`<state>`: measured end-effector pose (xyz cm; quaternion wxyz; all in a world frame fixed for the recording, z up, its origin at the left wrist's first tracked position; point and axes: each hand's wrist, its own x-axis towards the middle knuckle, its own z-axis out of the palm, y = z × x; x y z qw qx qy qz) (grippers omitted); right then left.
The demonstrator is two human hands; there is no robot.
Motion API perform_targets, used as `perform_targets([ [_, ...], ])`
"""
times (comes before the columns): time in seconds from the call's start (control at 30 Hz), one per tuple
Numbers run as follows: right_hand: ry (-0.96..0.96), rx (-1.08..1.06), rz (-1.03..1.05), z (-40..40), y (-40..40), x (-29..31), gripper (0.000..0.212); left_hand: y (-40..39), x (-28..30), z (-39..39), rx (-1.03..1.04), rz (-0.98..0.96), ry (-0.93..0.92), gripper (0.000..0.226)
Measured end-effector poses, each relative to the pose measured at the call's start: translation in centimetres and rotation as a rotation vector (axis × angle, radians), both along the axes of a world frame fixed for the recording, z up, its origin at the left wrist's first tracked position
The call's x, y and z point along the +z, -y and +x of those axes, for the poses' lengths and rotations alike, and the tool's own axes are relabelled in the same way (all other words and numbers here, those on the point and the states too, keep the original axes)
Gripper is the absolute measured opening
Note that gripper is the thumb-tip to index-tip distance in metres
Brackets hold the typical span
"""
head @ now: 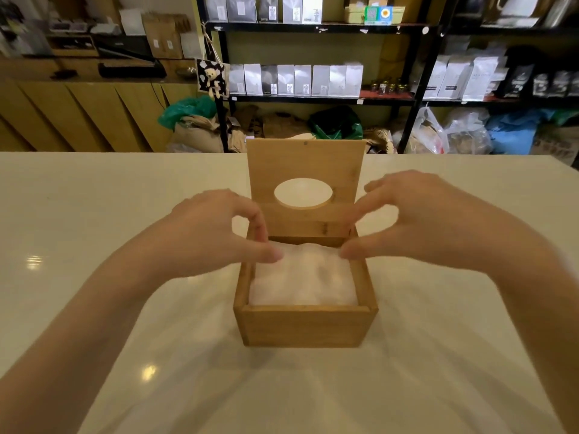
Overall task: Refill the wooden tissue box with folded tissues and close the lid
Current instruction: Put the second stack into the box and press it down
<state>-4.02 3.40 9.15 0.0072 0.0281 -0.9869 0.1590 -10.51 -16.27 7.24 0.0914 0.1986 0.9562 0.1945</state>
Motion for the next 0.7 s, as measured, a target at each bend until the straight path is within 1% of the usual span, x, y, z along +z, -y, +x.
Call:
perform_targets([
  [0.07, -0.196, 0.039, -0.127, 0.1, -0.7, 0.9, 0.03, 0.5, 0.6, 0.0, 0.001, 0.166, -0.235, 0.02],
  [0.13, -0.374, 0.051, -0.157, -0.4, -0.9, 0.8, 0.023, 0.6, 0.6, 0.1, -0.022, 0.312, -0.507, 0.023],
  [0.17, -0.444, 0.046, -0.168, -0.7, -0.8, 0.5, 0.021, 0.4, 0.5, 0.1, -0.039, 0.379, -0.611, 0.026],
  [0.2, -0.511, 0.044, -0.166, -1.1, -0.7, 0.1, 0.023, 0.3, 0.3, -0.2, -0.055, 0.417, -0.697, 0.027],
  [0.23, -0.568, 0.048, -0.153, -1.5, -0.6, -0.4, 0.032, 0.2, 0.1, -0.6, -0.066, 0.417, -0.769, 0.03],
  [0.27, -0.607, 0.058, -0.134, -1.8, -0.5, -0.7, 0.044, 0.1, -0.1, -0.9, -0.074, 0.386, -0.827, 0.039],
  [0.3, -0.628, 0.071, -0.105, -2.1, -0.4, -1.0, 0.057, 0.0, -0.4, -1.3, -0.089, 0.336, -0.86, 0.054],
  [0.37, -0.632, 0.085, -0.014, -2.6, -0.2, -1.5, 0.075, -0.1, -0.9, -1.8, -0.119, 0.217, -0.852, 0.083],
  [0.4, -0.619, 0.083, 0.02, -2.8, -0.1, -1.7, 0.081, -0.1, -1.2, -1.9, -0.121, 0.159, -0.832, 0.092],
  [0.43, -0.602, 0.08, 0.043, -3.0, 0.1, -1.9, 0.084, -0.2, -1.5, -1.9, -0.118, 0.107, -0.814, 0.096],
  [0.53, -0.58, 0.081, 0.149, -3.3, 0.3, -2.6, 0.082, -0.4, -1.9, -1.8, -0.101, 0.033, -0.768, 0.094],
  [0.6, -0.578, 0.079, 0.197, -3.3, 0.3, -2.6, 0.077, -0.5, -1.8, -1.7, -0.085, 0.042, -0.739, 0.087],
  [0.7, -0.589, 0.071, 0.202, -3.0, 0.5, -2.5, 0.072, -0.5, -1.8, -1.1, -0.071, 0.068, -0.722, 0.083],
])
